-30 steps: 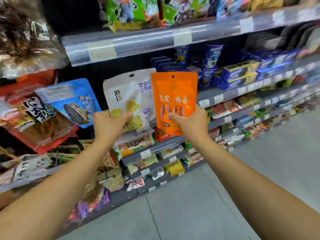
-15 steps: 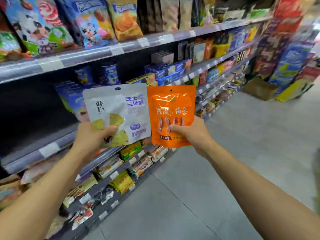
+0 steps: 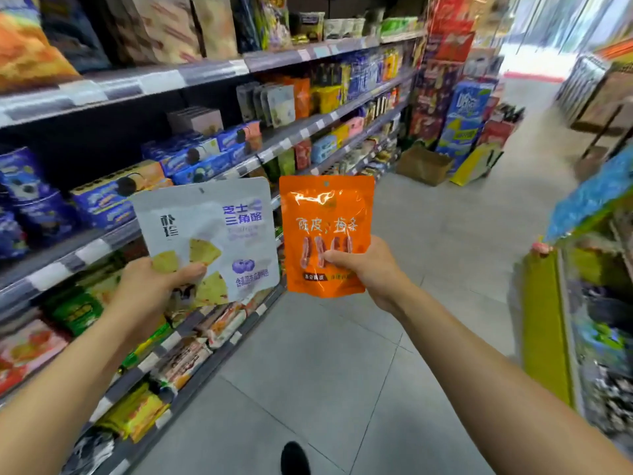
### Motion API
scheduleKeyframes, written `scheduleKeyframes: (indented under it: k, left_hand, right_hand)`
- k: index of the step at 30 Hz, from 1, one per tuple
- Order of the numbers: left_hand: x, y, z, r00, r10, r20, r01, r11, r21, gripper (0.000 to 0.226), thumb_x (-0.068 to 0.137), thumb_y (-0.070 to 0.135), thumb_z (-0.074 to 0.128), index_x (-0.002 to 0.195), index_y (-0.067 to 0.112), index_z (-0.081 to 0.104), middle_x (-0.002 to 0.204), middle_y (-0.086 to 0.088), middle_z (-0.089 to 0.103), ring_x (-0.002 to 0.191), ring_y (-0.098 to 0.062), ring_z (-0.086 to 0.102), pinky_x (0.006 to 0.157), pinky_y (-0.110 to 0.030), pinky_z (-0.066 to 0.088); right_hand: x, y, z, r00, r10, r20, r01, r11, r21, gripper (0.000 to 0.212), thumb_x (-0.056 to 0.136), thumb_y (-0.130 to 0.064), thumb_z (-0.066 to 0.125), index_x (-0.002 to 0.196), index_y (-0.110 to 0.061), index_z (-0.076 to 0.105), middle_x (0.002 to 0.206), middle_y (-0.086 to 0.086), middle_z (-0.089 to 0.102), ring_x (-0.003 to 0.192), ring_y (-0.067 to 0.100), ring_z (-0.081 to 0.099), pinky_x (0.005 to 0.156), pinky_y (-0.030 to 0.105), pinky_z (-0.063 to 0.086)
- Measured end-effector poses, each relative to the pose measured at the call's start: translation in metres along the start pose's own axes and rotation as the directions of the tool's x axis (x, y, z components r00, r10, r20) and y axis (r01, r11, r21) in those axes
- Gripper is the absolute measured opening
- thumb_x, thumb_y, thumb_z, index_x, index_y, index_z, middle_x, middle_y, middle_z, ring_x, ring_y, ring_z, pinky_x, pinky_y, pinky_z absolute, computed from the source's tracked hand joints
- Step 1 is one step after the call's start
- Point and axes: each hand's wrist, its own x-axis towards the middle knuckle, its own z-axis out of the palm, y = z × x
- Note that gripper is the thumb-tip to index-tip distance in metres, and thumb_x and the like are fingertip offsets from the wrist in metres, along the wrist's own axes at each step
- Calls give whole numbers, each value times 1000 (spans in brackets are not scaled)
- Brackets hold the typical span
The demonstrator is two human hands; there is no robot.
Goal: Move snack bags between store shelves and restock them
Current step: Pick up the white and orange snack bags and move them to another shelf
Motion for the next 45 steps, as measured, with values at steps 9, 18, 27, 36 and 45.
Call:
scheduleKeyframes:
  k: [9, 18, 27, 36, 45]
  left_hand:
    - [141, 15, 115, 998, 53, -14, -54, 998, -41, 23, 75, 11, 78, 97, 8, 73, 89, -10, 76, 75, -25, 71, 64, -33, 53]
    - [273, 50, 227, 999, 17, -52, -20, 998, -57, 12, 76, 6, 76, 88, 6, 74, 80, -8, 78, 67, -21, 74, 56, -28, 57]
    - [382, 46, 354, 979, -6, -206, -18, 993, -116, 8, 82, 7, 73, 88, 6, 70, 84, -8, 76, 75, -26, 74, 81, -45, 55]
    - [439, 51, 467, 928, -38, -370, -26, 986, -164, 27, 58, 35, 86, 73, 15, 78, 76, -10, 75, 82, -48, 67, 84, -71, 45]
    - [534, 47, 503, 837, 21, -546, -67, 996, -65, 16, 82, 11, 75, 98, 10, 72, 88, 1, 79, 84, -22, 75, 61, -29, 59]
  right_hand:
    - [157, -2, -86, 1000, -6, 24, 7, 1000, -25, 51, 71, -28, 87, 115, -35, 62, 105, -10, 75, 91, 13, 74, 83, 38, 60]
    - [307, -25, -185, 996, -34, 87, 36, 999, -27, 58, 68, -31, 88, 120, -32, 62, 109, -7, 75, 95, 17, 74, 87, 46, 58]
    - [482, -12, -290, 977, -58, 207, 61, 998, -7, 46, 68, -19, 88, 108, -30, 67, 106, -4, 76, 93, 18, 74, 82, 40, 59]
    - [639, -30, -377, 912, 3, 409, 32, 997, -77, 47, 70, -28, 87, 111, -33, 63, 106, -6, 75, 94, 16, 74, 84, 40, 59]
    - [773, -23, -374, 859, 30, 511, 31, 994, -109, 43, 71, -22, 86, 108, -28, 66, 95, -10, 78, 85, 12, 75, 68, 29, 61]
